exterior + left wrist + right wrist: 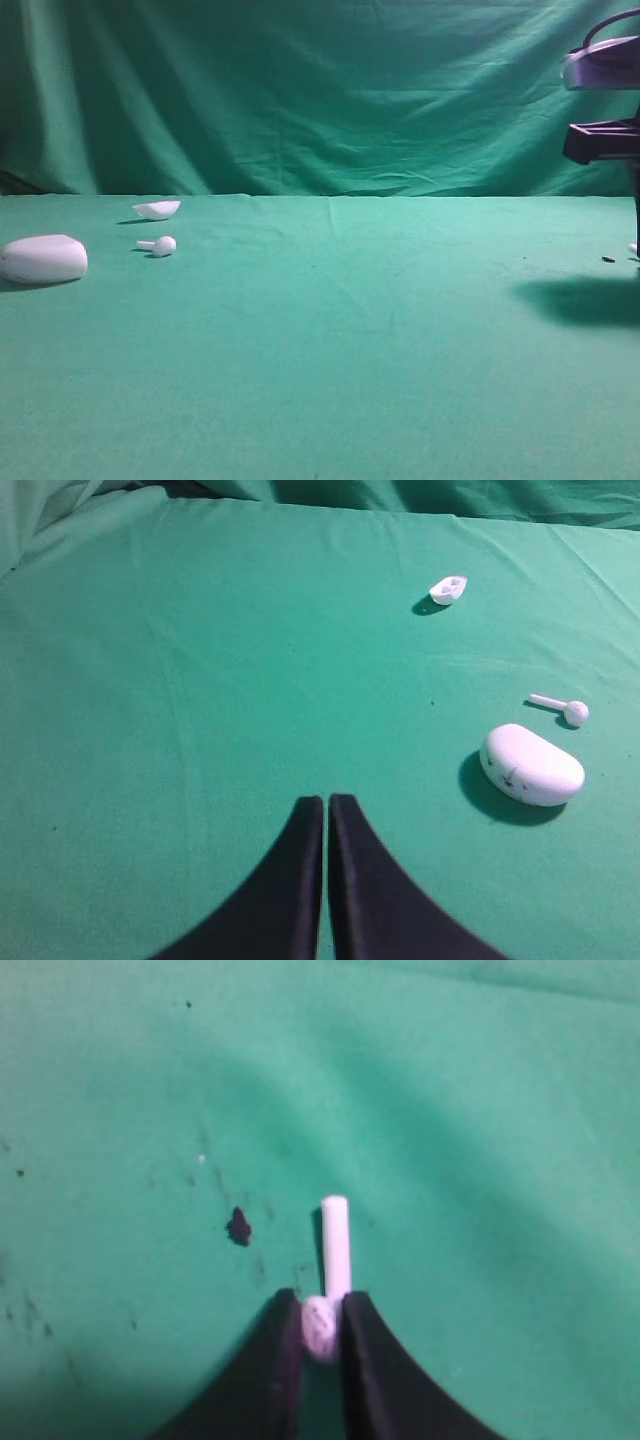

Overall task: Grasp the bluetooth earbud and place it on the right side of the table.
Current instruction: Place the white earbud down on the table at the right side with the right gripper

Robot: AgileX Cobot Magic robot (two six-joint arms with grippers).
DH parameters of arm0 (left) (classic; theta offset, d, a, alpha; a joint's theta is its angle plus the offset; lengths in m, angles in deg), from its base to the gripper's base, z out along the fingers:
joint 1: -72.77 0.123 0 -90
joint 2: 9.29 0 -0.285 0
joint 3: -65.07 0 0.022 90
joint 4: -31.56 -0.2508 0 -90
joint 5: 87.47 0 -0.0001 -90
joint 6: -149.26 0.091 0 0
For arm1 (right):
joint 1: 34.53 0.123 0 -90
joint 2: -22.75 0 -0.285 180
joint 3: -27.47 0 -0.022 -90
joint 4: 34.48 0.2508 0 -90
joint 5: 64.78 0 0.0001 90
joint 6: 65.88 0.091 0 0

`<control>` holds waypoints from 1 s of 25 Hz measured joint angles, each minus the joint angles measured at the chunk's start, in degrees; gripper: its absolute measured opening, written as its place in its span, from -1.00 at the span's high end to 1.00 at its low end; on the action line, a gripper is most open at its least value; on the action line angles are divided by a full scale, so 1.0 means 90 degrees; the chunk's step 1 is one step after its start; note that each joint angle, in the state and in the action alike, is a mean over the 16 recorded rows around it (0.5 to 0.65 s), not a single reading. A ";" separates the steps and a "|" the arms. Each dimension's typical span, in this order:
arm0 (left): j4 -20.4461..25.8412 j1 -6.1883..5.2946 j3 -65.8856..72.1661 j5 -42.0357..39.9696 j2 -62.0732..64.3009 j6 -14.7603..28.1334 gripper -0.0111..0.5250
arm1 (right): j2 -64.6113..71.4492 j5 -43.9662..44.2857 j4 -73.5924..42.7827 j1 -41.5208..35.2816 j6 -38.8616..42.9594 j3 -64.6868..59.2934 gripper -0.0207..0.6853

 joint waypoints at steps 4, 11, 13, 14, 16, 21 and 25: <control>0.0000 0.0000 0.0000 0.0000 0.0000 0.0000 0.96 | 0.0058 -0.0052 -0.0123 -0.0010 0.0002 0.0028 0.45; 0.0000 0.0000 0.0000 0.0000 0.0000 0.0000 0.96 | 0.0074 0.0293 -0.0163 -0.0030 -0.0016 0.0217 0.10; 0.0000 0.0000 0.0000 0.0000 0.0000 0.0000 0.96 | 0.0019 0.0507 -0.0090 -0.0036 -0.0071 0.0334 0.01; 0.0000 0.0000 0.0000 0.0000 0.0000 0.0000 0.96 | -0.0029 0.0628 -0.0038 -0.0038 -0.0106 0.0399 -0.02; 0.0000 0.0000 0.0000 0.0000 0.0000 0.0000 0.96 | -0.0170 0.0896 0.0081 -0.0042 -0.0182 0.0530 -0.06; 0.0000 0.0000 0.0000 0.0000 0.0000 0.0000 0.96 | -0.0821 0.1713 0.0398 -0.0044 -0.0377 0.0858 -0.08; 0.0000 0.0000 0.0000 0.0000 0.0000 0.0000 0.96 | -0.1688 0.2338 0.0637 -0.0044 -0.0532 0.1040 0.03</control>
